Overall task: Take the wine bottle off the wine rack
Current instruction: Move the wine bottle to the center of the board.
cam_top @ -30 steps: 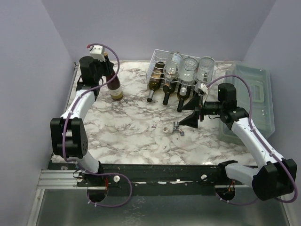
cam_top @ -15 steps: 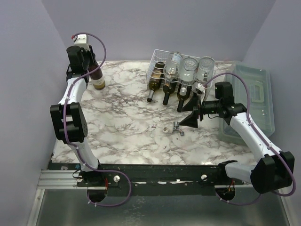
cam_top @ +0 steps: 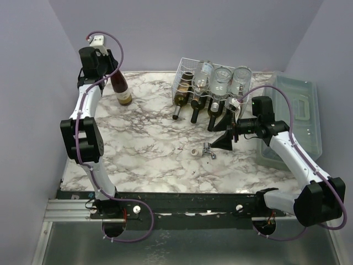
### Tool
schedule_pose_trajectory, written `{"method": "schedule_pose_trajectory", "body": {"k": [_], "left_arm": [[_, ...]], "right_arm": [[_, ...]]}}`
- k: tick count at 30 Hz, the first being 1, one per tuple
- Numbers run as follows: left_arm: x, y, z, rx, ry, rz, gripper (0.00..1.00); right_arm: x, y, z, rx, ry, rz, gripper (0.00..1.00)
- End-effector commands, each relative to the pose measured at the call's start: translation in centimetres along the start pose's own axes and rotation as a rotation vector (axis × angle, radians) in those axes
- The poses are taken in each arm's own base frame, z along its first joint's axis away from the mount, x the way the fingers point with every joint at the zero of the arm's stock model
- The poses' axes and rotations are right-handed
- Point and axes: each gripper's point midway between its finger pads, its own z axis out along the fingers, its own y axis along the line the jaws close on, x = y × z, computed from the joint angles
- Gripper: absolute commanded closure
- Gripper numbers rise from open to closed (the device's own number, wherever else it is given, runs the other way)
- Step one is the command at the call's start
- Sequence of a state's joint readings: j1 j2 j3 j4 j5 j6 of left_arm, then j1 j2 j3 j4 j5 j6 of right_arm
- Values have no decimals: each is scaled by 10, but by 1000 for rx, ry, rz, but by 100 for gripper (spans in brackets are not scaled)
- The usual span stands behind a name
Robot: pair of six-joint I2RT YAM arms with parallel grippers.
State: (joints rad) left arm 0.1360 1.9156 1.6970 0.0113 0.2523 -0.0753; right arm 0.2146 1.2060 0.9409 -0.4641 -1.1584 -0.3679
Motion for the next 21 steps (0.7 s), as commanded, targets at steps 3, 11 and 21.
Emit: {"method": "schedule_pose_trajectory", "body": {"k": [3, 11, 21], "left_arm": [[-117, -109, -11, 294, -311, 78, 100], [-110, -181, 19, 374, -329, 109, 100], [-102, -199, 44, 319, -341, 109, 100]], "right_arm": [[-12, 6, -3, -15, -21, -40, 0], [-12, 6, -3, -14, -21, -37, 0], [-12, 8, -3, -23, -23, -34, 0]]}}
